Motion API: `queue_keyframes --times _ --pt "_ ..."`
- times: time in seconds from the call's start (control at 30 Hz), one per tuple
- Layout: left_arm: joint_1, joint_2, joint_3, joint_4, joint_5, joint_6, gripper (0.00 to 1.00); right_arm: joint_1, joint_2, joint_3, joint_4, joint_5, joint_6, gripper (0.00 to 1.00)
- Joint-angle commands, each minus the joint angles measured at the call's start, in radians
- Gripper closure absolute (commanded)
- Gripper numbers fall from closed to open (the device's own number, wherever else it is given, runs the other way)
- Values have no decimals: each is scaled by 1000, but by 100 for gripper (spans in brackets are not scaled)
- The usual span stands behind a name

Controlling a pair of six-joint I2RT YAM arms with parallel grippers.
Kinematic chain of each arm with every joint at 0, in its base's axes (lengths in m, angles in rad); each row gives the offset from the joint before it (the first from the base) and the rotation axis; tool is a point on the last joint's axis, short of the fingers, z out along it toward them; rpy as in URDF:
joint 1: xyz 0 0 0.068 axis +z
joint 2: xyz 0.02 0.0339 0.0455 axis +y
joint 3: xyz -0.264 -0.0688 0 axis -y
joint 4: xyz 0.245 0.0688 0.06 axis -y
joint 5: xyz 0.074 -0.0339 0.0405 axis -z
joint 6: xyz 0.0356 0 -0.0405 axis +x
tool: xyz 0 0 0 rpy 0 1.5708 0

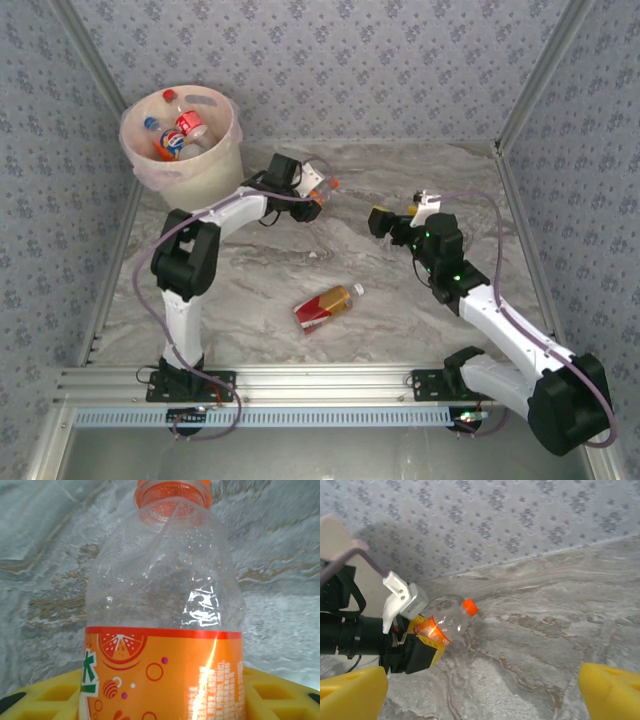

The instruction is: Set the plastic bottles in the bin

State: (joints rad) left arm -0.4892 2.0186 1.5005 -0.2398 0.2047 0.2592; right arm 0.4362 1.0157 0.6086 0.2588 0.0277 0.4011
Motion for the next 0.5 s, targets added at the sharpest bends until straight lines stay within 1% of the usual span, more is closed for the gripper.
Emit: queue_keyframes --times 0.0,0.2,0.33,0.47 --pt "3 -108 -65 122 24 -93 56 29 41 34 79 -67 -59 0" --pt "7 -229 -128 130 64 -193 55 75 114 84 116 -86 -90 0" --pt "6 -305 -136 109 51 -234 56 79 139 120 127 -54 -51 0" --pt "9 -380 -128 75 36 -258 56 79 152 143 142 -51 -42 0"
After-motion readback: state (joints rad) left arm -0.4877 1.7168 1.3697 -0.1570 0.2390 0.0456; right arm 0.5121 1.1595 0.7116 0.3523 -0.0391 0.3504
